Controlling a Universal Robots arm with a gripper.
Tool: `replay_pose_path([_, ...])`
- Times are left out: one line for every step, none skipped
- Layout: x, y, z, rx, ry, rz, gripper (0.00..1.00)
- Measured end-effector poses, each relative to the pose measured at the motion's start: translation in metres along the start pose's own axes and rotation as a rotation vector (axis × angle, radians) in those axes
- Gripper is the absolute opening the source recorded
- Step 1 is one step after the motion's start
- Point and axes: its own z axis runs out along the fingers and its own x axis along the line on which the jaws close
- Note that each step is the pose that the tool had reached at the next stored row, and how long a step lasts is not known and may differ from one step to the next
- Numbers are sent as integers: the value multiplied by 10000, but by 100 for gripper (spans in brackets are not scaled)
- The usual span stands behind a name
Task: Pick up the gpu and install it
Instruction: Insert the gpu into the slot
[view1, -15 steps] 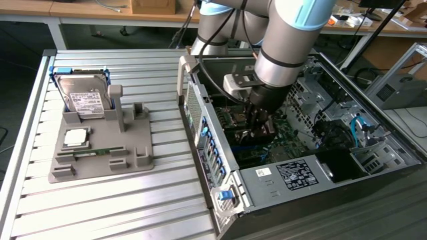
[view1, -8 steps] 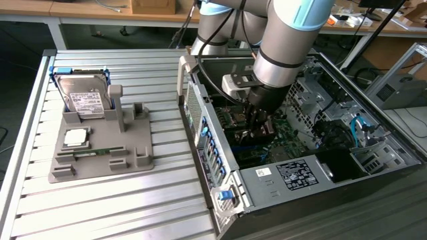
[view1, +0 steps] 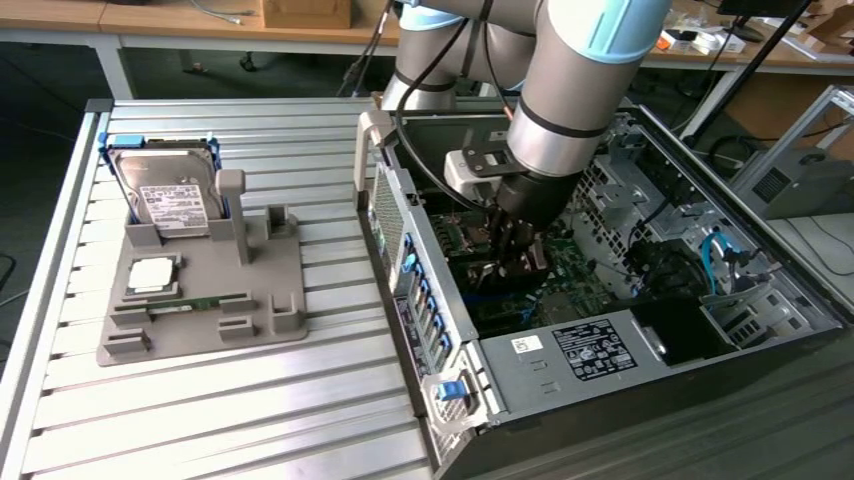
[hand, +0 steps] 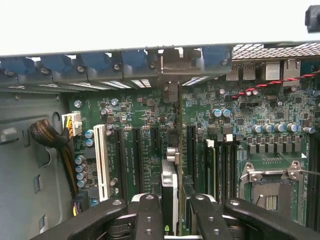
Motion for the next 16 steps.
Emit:
replay_pose_path([0,0,0,0,-10,1,27])
replay_pose_path([0,0,1,0,-21,1,27])
replay_pose_path([0,0,1,0,-26,2,27])
replay_pose_path([0,0,1,0,-31,1,27])
replay_pose_path([0,0,1,-1,-32,2,27])
replay_pose_path([3,0,1,-1,-33,1,27])
replay_pose_path([3,0,1,-1,-33,1,27])
replay_pose_path([4,0,1,-1,-33,1,27])
replay_pose_path([4,0,1,-1,-33,2,27])
replay_pose_path([4,0,2,-1,-32,2,27])
replay_pose_path([4,0,7,0,-35,2,27])
replay_pose_path([4,1,13,-1,-35,1,27])
replay_pose_path([4,1,18,-1,-33,1,27])
replay_pose_path([4,1,22,-1,-33,1,27])
replay_pose_path([4,1,24,-2,-31,1,27])
replay_pose_path([4,1,25,-2,-30,1,27])
